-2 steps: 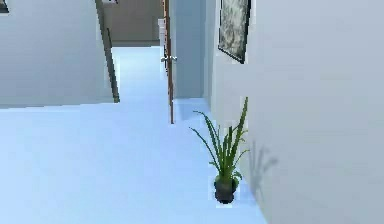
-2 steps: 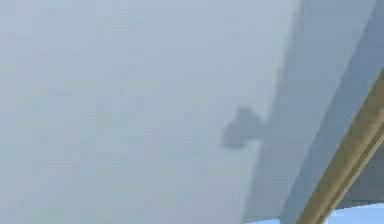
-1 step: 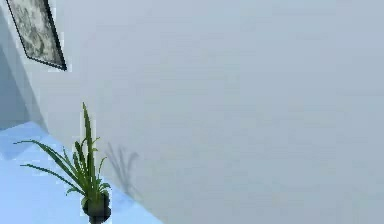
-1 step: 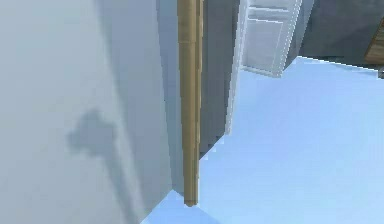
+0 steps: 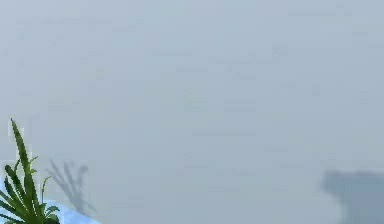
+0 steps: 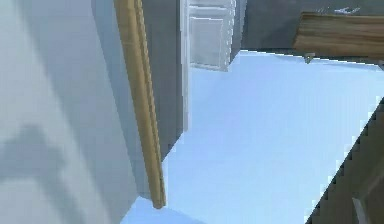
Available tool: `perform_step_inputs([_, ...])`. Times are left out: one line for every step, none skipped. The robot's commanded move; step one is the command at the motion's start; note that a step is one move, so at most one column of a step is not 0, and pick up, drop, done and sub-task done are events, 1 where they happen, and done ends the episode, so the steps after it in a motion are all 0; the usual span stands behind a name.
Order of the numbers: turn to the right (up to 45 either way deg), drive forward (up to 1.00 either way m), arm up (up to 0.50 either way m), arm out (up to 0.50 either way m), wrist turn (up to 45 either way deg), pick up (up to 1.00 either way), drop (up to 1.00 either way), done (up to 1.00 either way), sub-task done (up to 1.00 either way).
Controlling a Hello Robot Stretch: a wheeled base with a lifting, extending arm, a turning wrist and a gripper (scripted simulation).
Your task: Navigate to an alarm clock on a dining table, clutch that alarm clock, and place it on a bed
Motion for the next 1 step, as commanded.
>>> perform_step_inputs([0.0,0.1,0.0,0.0,0.0,0.0,0.0,0.0,0.0])
